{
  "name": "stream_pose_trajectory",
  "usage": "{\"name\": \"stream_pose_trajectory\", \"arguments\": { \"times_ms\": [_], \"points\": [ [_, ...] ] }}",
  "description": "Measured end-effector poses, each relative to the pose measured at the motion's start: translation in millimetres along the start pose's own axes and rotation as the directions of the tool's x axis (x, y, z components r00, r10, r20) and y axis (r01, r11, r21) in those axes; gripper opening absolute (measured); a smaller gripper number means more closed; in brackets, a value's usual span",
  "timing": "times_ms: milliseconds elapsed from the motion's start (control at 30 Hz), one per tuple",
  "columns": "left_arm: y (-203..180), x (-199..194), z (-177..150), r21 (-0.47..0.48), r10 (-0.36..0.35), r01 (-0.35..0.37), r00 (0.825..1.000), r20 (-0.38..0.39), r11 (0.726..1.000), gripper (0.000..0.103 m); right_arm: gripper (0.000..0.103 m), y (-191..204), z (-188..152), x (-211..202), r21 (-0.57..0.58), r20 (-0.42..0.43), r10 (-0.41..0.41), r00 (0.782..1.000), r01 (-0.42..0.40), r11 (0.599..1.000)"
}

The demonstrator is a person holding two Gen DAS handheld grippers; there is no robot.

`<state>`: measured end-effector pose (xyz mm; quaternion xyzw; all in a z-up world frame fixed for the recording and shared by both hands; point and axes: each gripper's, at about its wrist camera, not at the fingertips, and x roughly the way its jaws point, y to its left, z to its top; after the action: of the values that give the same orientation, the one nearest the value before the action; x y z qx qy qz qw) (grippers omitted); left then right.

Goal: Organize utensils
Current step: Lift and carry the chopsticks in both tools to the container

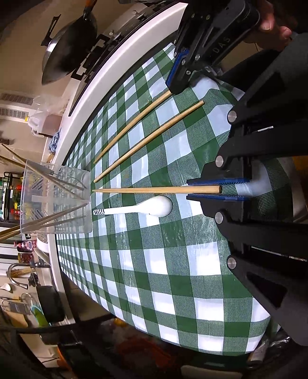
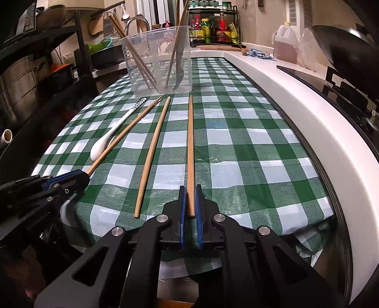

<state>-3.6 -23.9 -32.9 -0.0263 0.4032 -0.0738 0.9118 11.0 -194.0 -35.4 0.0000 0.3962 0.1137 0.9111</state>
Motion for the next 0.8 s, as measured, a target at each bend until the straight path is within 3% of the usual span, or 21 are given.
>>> {"name": "stream_pose_trajectory", "arguments": {
  "times_ms": [567, 800],
  "points": [
    [-2.4, 1.7, 2.8, 0.009, 0.004, -0.004, 1.0, 0.001, 1.0, 0.007, 0.007, -0.7, 3.4, 0.4, 0.004, -0.012, 0.013, 1.0, -0.013, 1.0],
    [-8.4, -22.8, 5.3, 0.047, 0.004, -0.008, 0.997, 0.079, 0.999, 0.007, 0.006, 7.3, 14.5, -34.2, -0.026, 0.053, 0.006, 0.999, -0.004, 1.0]
  ]
}}
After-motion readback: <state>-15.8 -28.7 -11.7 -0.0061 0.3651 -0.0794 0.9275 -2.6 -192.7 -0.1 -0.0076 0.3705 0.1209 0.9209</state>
